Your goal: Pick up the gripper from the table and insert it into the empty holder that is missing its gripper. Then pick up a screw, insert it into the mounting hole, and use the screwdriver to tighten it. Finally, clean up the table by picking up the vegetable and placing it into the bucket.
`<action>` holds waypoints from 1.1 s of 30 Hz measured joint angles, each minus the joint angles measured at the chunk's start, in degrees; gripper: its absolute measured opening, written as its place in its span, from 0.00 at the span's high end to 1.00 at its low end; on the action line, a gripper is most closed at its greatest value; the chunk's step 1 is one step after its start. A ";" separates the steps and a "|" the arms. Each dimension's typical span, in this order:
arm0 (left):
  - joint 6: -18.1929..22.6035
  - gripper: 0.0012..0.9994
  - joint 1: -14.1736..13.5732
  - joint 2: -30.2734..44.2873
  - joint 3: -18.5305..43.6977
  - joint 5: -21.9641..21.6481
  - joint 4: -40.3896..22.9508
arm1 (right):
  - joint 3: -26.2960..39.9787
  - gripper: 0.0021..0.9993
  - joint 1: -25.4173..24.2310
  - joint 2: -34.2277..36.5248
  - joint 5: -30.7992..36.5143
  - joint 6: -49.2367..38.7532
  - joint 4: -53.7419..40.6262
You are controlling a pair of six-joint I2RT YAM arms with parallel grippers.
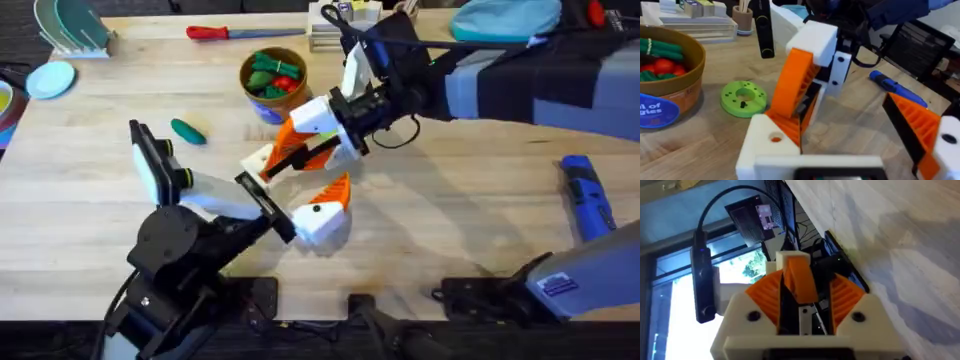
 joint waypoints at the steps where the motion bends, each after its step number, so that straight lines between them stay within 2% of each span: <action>1: 0.00 0.01 0.00 0.00 0.00 0.00 0.00 | 0.00 0.55 0.00 0.00 0.00 0.00 0.00; 7: 0.00 0.01 0.00 0.00 0.00 0.00 0.00 | 0.00 0.43 0.00 0.00 0.00 -0.46 0.00; 9: 0.02 0.01 0.00 0.02 0.00 0.01 0.00 | 0.00 0.34 -0.03 0.00 -0.01 -1.60 0.10; 11: 0.07 0.01 0.00 0.02 0.00 0.02 0.00 | 0.00 0.12 -0.30 0.00 -0.01 -3.59 0.53; 12: 0.14 0.01 0.00 0.02 0.00 0.02 0.00 | 0.00 0.07 -0.49 0.00 -0.02 -4.84 1.12; 16: 0.17 0.01 0.00 0.02 0.00 0.02 0.00 | 0.00 0.04 -2.99 0.00 0.83 -9.72 2.93; 21: 0.32 0.01 0.00 0.01 0.00 0.02 0.00 | 0.00 0.03 -8.92 0.00 4.12 -14.60 2.91; 25: 3.59 0.01 0.00 0.02 0.00 0.07 0.00 | 0.38 0.03 -12.89 0.00 6.23 -17.53 2.50; 29: 9.06 0.01 0.00 0.02 0.00 0.07 0.00 | 2.79 0.03 -13.43 -0.09 12.59 -23.49 -7.80; 33: 12.10 0.01 0.00 0.00 0.00 -0.02 0.00 | 6.36 0.03 -11.32 -0.65 24.37 -31.83 -20.26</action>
